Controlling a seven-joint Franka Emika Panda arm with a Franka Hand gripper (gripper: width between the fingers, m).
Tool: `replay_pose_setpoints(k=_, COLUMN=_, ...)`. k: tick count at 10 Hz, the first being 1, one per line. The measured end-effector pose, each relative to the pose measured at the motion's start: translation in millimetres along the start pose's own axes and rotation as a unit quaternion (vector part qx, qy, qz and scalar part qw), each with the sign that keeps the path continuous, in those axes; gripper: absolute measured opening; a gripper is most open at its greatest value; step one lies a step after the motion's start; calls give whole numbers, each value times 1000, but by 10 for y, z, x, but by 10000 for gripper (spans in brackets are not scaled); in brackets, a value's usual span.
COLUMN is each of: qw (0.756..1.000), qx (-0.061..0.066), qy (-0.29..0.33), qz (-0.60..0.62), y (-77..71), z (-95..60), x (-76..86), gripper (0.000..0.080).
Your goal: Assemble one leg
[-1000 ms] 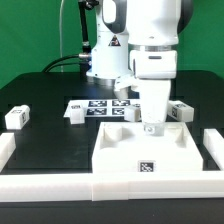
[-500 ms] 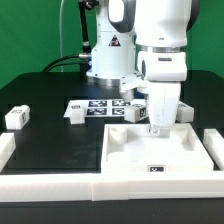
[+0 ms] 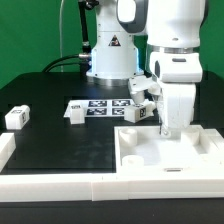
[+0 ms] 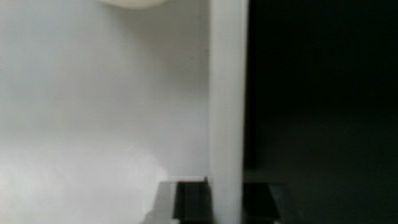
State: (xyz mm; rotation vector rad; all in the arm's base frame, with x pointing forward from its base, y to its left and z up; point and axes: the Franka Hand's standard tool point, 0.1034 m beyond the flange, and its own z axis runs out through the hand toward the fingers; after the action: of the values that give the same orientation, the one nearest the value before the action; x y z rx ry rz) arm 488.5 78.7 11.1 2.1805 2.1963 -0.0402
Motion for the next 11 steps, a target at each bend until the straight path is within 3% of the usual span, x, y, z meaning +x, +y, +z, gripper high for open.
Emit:
replay_pose_setpoints(k=2, qw=1000, qx=0, qy=0, qz=0, y=-1, z=1, x=-4, gripper=60)
replay_pose_setpoints(k=3, qw=1000, qx=0, qy=0, qz=0, y=-1, z=2, x=-5, gripper=245)
replay_pose_setpoints(k=4, qw=1000, qx=0, qy=0, qz=0, y=-1, z=2, x=-5, gripper=380)
replay_pose_setpoints(k=5, qw=1000, qx=0, qy=0, qz=0, y=-1, z=2, x=-5, gripper=380)
replay_pose_setpoints(k=6, qw=1000, qx=0, qy=0, qz=0, y=-1, z=2, x=-6, gripper=559)
replay_pose_setpoints(k=7, qw=1000, qx=0, qy=0, qz=1, y=-1, z=2, x=-6, gripper=621)
replay_pose_setpoints(k=11, qw=1000, qx=0, qy=0, qz=1, y=-1, z=2, x=-6, gripper=648)
